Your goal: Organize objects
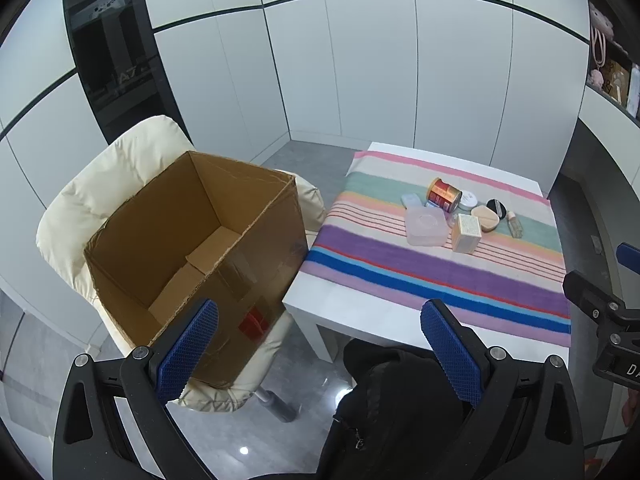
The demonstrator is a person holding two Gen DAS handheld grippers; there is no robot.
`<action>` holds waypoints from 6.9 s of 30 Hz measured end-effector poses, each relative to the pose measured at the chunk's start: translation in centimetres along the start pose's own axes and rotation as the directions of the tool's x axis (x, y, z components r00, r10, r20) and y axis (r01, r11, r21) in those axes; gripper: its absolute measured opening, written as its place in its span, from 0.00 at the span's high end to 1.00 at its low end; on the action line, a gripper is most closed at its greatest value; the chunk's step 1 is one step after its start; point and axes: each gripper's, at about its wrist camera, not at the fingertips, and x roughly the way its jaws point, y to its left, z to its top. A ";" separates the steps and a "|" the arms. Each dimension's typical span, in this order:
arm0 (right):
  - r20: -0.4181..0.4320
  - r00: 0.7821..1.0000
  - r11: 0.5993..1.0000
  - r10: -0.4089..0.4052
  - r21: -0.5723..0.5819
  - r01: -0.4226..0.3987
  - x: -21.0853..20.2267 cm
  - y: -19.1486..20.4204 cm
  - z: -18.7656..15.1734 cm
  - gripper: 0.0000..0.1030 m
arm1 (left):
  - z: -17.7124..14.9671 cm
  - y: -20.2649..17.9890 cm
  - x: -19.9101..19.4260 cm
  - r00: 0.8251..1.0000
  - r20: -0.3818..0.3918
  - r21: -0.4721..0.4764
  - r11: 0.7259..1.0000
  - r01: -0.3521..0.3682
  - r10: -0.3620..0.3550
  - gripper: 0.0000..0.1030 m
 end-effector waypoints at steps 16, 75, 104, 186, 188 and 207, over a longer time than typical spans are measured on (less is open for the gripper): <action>0.000 1.000 1.000 -0.002 -0.001 0.002 0.0 0.0 0.0 0.00 | -0.1 0.2 -0.1 1.000 -0.003 -0.016 1.000 -0.003 0.003 0.01; -0.019 0.998 0.997 -0.055 0.043 0.056 -0.4 -2.9 -0.6 0.00 | 0.4 -3.7 1.0 0.998 -0.022 0.035 0.998 0.055 -0.054 0.01; -0.127 0.984 0.977 -0.128 0.157 0.147 5.8 -11.6 -0.9 0.00 | 5.2 -14.8 9.2 0.988 -0.098 0.239 0.960 0.143 -0.123 0.04; -0.222 0.973 0.975 -0.062 0.193 0.106 13.4 -16.8 2.4 0.72 | 8.6 -15.5 15.0 0.958 -0.208 0.069 0.974 0.214 -0.196 0.21; -0.214 0.975 0.976 -0.062 0.193 0.104 12.0 -16.5 2.1 0.72 | 8.2 -15.1 13.8 0.960 -0.192 0.072 0.972 0.222 -0.205 0.21; -0.140 0.989 0.984 -0.038 0.167 0.061 7.5 -12.3 2.6 0.72 | 8.0 -11.7 9.5 0.960 -0.094 0.070 0.960 0.271 -0.264 0.21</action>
